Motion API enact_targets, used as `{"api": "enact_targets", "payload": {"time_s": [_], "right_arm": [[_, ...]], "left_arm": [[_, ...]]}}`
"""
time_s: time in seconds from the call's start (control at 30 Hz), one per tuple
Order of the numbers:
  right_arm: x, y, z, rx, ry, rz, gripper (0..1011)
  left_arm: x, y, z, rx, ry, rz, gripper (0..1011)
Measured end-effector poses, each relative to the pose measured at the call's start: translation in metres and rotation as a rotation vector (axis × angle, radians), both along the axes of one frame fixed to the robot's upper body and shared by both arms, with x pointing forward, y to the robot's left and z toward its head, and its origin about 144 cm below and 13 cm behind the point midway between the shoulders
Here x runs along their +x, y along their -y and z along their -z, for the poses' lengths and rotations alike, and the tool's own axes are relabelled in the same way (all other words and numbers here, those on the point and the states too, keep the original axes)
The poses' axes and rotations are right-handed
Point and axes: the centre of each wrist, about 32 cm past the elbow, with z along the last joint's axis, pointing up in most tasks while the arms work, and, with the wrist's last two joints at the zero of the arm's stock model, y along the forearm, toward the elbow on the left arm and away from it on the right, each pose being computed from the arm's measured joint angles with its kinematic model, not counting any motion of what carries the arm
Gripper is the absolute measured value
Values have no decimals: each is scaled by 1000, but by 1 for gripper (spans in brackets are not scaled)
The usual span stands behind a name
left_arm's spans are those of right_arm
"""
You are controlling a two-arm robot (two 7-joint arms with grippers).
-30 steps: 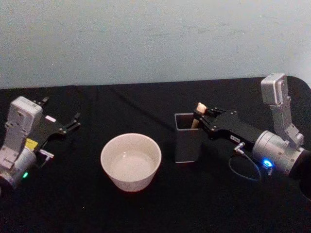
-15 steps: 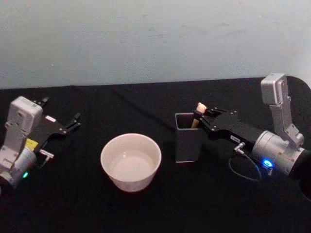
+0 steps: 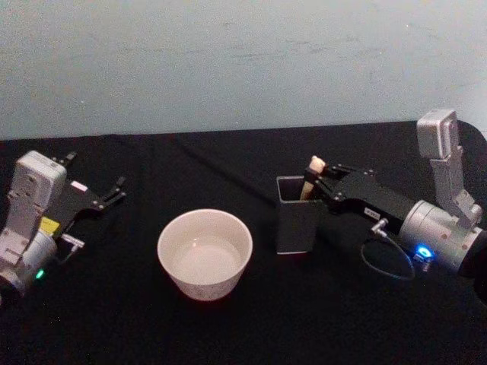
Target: Pick up the stirring spoon with one hand, stir inside the cup, then place it back in its original position.
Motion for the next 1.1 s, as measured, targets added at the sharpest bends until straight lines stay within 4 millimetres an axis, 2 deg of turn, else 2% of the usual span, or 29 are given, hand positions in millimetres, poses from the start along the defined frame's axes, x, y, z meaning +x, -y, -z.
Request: {"api": "enact_targets", "payload": {"time_s": [0.33,0.7,1.1], "right_arm": [[0,7,-16,67,14,11,214],[-1,15,-45,148,92,19,214],[9,3,-60,222,158,-26,214]], "left_arm": [[0,0,0,0,0,0,1001],[0,0,0,0,0,0,1001],[0,0,0,0,0,0,1001]]}}
